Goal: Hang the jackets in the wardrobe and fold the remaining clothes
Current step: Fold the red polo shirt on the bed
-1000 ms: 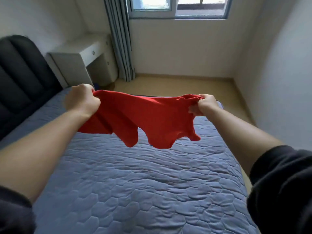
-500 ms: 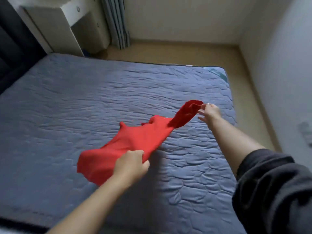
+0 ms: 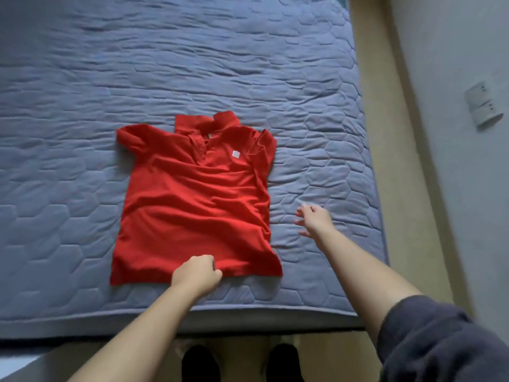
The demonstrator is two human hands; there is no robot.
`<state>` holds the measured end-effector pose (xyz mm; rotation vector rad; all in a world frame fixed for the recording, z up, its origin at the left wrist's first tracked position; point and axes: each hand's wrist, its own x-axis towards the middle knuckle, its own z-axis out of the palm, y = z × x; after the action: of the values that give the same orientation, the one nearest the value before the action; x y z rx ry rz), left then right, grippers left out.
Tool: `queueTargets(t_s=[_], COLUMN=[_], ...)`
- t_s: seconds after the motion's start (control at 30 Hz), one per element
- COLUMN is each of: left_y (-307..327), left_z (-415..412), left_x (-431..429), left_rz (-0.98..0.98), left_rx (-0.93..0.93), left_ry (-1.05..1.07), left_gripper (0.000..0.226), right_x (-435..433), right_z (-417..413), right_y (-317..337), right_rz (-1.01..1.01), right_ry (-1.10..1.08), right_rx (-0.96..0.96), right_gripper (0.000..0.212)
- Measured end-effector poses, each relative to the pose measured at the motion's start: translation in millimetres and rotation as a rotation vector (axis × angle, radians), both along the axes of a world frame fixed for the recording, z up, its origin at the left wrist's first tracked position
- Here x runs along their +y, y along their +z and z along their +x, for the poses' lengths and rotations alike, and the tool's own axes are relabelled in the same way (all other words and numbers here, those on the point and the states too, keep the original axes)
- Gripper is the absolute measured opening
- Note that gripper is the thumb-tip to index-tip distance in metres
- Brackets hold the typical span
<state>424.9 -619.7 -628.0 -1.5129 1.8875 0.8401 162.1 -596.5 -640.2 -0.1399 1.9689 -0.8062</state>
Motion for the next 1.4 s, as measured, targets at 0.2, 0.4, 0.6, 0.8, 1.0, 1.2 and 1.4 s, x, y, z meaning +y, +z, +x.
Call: queueTargets(t_s=[0.2,0.4,0.6,0.8,1.0,1.2,1.4], left_y=[-67.7,-119.3,-155.4,-143.7,-103.2,-79.3,-93.7], left_z=[65.7,116.6,154.6,191.1,207.5,194.3,156.3], left_x=[-16.6,-33.0,-64.9,-39.7,8.3,-2.6,-51.2], left_rz=[-0.033,-0.413,-0.387,-0.051,0.136,0.131,-0.188], left_rx=[-0.118,-0.046,-0.149,-0.195,-0.27,-0.345,-0.275], left_ry=[0.128,0.504,0.851,0.741,0.712,0.659,0.536], left_gripper=[0.012,0.062,0.07,0.052,0.053,0.065,0.067], right_x=[13.3,41.0,73.7,112.5,175.8,148.0,65.9], right_z=[57.9,93.0,71.9,59.8,67.8,62.6,56.6], right_y=[-88.2,-140.8,-147.9,-124.0,-96.5,-92.8,-102.0], right_rz=[0.099,0.194,0.082,0.168,0.372,0.601,0.396], right_ry=[0.146,0.384,0.318,0.494,0.553,0.687,0.61], right_rx=[0.006,0.135,0.17,0.239,0.15,0.188,0.351], right_gripper=[0.018,0.052,0.017,0.027,0.025,0.036,0.052])
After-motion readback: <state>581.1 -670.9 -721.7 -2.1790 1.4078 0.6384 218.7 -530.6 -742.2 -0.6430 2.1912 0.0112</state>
